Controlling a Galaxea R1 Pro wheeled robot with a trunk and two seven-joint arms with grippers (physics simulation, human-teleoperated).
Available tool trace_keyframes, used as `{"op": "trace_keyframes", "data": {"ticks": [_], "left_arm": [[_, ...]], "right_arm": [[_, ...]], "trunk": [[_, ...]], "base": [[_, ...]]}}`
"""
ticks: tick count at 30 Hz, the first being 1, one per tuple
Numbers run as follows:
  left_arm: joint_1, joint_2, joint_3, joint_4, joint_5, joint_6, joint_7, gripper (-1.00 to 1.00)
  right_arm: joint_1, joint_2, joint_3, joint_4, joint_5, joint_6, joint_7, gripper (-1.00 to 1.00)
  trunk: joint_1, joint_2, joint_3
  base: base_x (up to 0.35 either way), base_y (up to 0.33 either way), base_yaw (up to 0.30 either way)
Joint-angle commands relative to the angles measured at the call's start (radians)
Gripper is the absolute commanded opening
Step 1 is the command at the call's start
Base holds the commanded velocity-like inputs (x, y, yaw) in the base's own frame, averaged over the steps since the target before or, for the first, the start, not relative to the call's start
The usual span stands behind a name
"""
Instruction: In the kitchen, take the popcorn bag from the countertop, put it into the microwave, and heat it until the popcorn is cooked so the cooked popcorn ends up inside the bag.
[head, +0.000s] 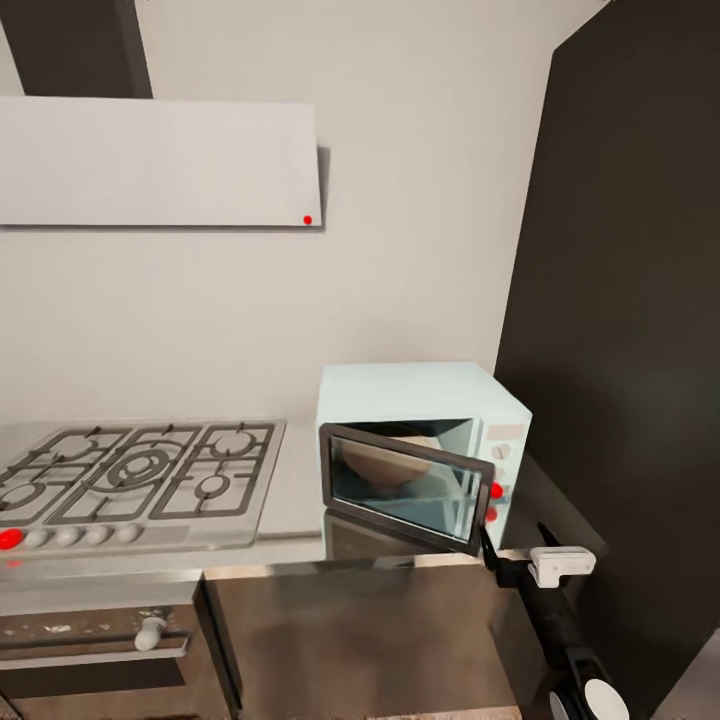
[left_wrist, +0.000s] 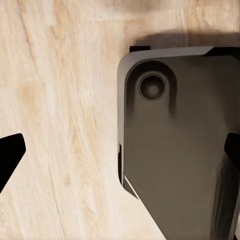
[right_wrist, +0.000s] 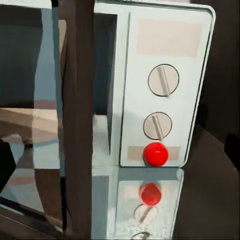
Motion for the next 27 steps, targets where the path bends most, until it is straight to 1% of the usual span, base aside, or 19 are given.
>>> {"op": "trace_keyframes", "data": {"ticks": [1,5,9,14,18,24,27], "left_arm": [[0.000,0.000,0.000,-0.001,0.000,-0.002,0.000,1.00],[0.000,0.001,0.000,-0.001,0.000,-0.002,0.000,1.00],[0.001,0.003,0.001,-0.001,0.000,-0.003,0.000,1.00],[0.000,0.005,0.000,-0.001,-0.001,-0.003,0.000,1.00],[0.000,0.013,0.001,-0.001,-0.001,-0.003,0.000,1.00],[0.000,0.014,0.000,0.000,-0.001,-0.003,0.000,1.00],[0.000,0.015,0.000,-0.001,-0.001,-0.003,0.000,1.00]], "right_arm": [[-0.001,-0.001,0.001,0.000,-0.001,-0.003,-0.003,1.00],[-0.001,-0.001,0.005,0.000,-0.001,-0.004,0.003,1.00],[-0.001,-0.001,0.012,0.000,0.000,0.001,0.006,1.00],[0.001,0.000,0.017,0.000,-0.001,0.005,-0.003,1.00],[0.001,0.001,0.017,0.000,-0.001,0.006,-0.005,1.00],[0.001,0.001,0.017,0.000,-0.001,0.006,-0.005,1.00],[0.001,0.001,0.017,0.000,-0.001,0.006,-0.005,1.00]], "trunk": [[0.000,-0.001,-0.001],[0.000,-0.001,-0.001],[0.000,-0.001,-0.001],[0.000,-0.001,-0.001],[0.000,-0.001,-0.001],[0.000,-0.001,-0.001],[0.000,-0.001,-0.001]], "base": [[-0.137,-0.246,0.000],[-0.045,-0.281,0.000],[0.053,-0.265,0.000],[0.020,-0.042,0.000],[0.169,-0.152,0.000],[0.055,-0.038,0.000],[0.232,-0.103,0.000]]}}
